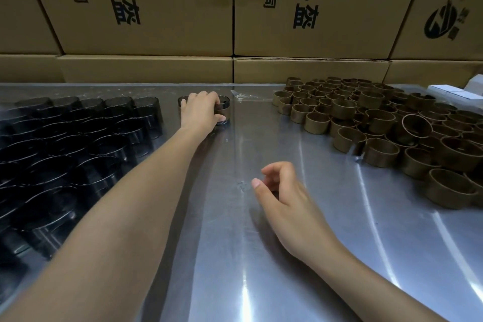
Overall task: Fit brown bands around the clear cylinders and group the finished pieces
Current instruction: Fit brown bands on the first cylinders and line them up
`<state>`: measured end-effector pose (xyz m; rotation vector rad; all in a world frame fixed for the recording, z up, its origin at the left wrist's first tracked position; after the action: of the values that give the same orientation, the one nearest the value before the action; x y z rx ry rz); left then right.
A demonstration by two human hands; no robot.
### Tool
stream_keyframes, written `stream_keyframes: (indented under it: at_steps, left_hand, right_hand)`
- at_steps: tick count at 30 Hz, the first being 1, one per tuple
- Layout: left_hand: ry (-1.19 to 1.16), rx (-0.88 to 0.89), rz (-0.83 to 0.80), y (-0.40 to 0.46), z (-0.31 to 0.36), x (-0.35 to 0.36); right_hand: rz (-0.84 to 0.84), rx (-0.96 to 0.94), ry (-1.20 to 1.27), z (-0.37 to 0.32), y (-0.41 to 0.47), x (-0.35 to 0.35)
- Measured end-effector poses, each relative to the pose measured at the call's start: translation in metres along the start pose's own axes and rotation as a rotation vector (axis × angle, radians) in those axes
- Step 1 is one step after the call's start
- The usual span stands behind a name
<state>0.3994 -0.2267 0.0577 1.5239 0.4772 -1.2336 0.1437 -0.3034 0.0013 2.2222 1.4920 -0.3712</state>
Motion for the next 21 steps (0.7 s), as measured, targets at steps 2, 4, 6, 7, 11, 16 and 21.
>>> stream_keyframes:
  at_steps: [2,4,6,7,11,16,21]
  left_hand:
    - [0.001,-0.012,0.012,-0.001,-0.002,-0.001]
    - [0.002,-0.022,0.017,-0.001,-0.006,0.0]
    - [0.002,-0.03,0.009,0.0,-0.009,0.0]
    - [0.004,-0.028,0.007,-0.001,-0.01,0.0]
    - [-0.006,0.014,0.086,-0.016,0.005,-0.008]
    - [-0.085,0.179,0.159,-0.076,0.053,-0.026]
    - [0.149,0.442,0.094,-0.148,0.097,-0.056]
  right_hand:
    - [0.0,0.001,-0.003,0.0,0.0,0.0]
    - [-0.002,0.001,-0.007,0.0,0.0,0.0]
    - [0.001,0.002,-0.004,0.001,0.001,0.0]
    - [0.004,0.004,0.002,0.001,0.001,-0.001]
    - [0.011,0.015,0.026,0.003,0.004,-0.003]
    - [0.023,0.004,0.05,0.004,0.008,-0.006]
    - [0.021,-0.015,0.06,0.002,0.01,-0.007]
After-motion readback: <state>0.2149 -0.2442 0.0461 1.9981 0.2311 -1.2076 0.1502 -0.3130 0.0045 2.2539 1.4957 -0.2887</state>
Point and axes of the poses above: each hand's wrist, its own y-axis towards the middle knuckle, its own x-axis out of the palm, z = x × y, the point moved 9 cm from there along y, towards the middle knuckle, and after that the axes turned 8 degrees about y, right-handed, at the moved point
